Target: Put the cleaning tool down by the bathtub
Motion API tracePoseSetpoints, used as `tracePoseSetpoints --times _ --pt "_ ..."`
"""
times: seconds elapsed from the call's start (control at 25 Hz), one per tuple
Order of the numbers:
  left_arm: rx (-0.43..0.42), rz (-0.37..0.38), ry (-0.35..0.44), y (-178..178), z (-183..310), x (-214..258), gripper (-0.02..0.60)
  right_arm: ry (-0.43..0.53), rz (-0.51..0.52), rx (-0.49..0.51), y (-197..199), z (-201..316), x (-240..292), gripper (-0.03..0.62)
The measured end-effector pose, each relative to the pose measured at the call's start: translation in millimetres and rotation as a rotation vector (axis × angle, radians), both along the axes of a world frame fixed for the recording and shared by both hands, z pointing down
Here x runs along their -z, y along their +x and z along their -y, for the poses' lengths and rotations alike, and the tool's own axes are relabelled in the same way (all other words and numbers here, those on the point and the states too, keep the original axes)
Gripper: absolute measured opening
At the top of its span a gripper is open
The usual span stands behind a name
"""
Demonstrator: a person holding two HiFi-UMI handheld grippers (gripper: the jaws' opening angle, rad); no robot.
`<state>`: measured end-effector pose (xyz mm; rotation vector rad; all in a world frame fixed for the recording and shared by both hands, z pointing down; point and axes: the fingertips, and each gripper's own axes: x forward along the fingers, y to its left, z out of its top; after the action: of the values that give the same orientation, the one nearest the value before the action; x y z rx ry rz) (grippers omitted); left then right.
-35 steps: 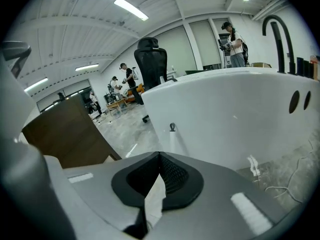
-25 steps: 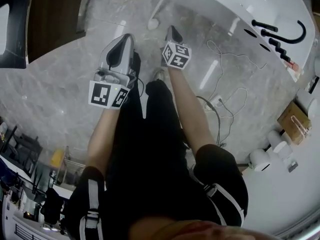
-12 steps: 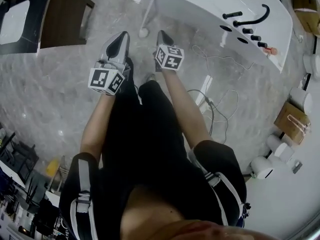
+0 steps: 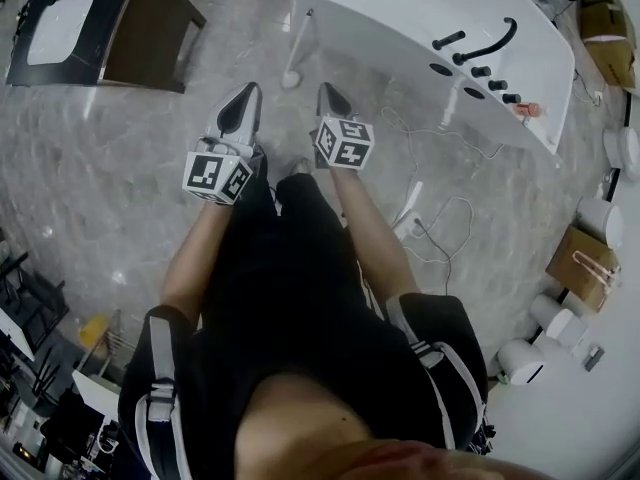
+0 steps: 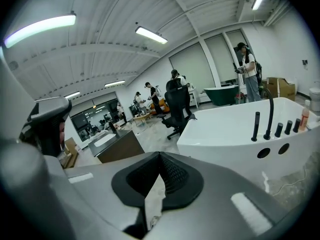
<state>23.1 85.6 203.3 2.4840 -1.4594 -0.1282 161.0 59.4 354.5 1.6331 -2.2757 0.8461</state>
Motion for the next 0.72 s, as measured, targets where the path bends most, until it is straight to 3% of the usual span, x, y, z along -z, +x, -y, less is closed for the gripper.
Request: tracePoseSetpoints --times 0.48,0.72 --pt "-0.003 -0.033 -0.012 -39 -37 43 0.006 0.106 -0.002 -0.018 -30 -53 93 0.000" --pt "-0.056 -0.034 -0.020 -59 -48 52 0.007 0.183 -0.023 -0.022 -53 -65 133 0.000"
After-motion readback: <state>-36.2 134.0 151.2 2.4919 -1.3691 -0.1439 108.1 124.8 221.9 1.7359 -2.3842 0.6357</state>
